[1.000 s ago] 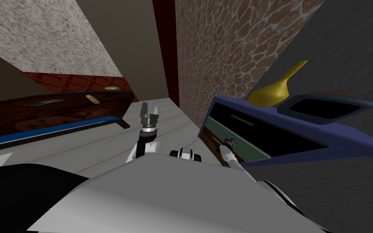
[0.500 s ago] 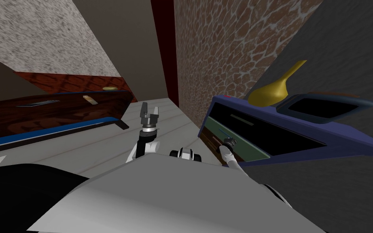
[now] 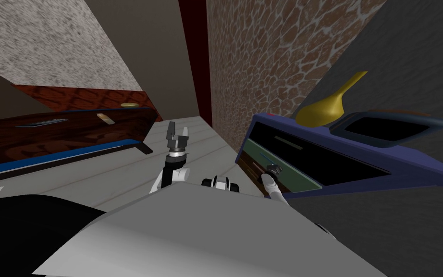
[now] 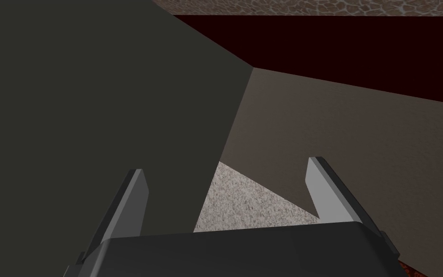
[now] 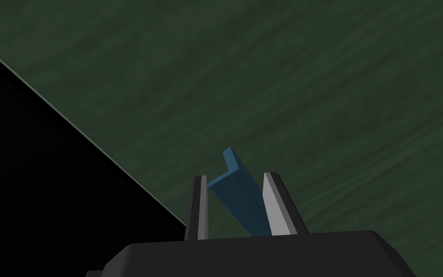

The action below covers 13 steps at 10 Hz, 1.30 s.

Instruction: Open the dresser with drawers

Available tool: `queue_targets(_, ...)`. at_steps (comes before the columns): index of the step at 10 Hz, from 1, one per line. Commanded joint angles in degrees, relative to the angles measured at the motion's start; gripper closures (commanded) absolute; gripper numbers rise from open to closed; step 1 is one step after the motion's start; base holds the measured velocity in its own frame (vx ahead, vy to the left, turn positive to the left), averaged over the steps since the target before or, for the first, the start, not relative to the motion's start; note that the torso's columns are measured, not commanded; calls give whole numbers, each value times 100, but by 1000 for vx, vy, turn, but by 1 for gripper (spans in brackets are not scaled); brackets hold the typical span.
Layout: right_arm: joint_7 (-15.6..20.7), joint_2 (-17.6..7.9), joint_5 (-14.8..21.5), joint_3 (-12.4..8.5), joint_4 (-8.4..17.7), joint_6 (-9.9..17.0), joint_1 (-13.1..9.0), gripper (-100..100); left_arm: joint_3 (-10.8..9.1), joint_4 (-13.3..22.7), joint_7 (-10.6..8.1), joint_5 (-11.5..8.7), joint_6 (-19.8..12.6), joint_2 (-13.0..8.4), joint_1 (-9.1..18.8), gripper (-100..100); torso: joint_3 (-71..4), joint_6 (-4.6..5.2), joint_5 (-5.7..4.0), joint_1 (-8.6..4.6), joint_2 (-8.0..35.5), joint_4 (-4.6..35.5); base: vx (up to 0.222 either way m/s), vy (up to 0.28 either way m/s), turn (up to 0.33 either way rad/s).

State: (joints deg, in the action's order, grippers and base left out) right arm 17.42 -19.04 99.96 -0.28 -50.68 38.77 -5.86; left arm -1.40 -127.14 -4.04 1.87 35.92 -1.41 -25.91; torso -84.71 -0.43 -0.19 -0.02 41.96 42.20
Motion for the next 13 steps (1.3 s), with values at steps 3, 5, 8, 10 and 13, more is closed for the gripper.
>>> queue_targets(3,29,421,770,-747,-137,-513,166,100,0,0,0,0,0,0,0,0,1,16,-4,-12,2,-5,8,17,-17)
queue_targets(5,29,421,1051,-947,-137,-513,166,100,0,0,0,0,0,0,0,0,1,33,-15,-26,1,-17,10,18,-4)
queue_targets(8,113,375,959,-938,-185,-554,129,100,1,0,0,0,0,1,1,0,14,36,-6,2,26,-8,-48,67,-23)
queue_targets(10,167,361,943,-942,-191,-610,108,100,1,0,0,0,0,1,2,0,17,38,-1,-7,31,-3,-104,121,-18)
queue_targets(13,403,611,916,-940,-578,-531,442,100,0,0,0,0,0,0,1,0,1,36,7,-26,9,2,-35,27,30)
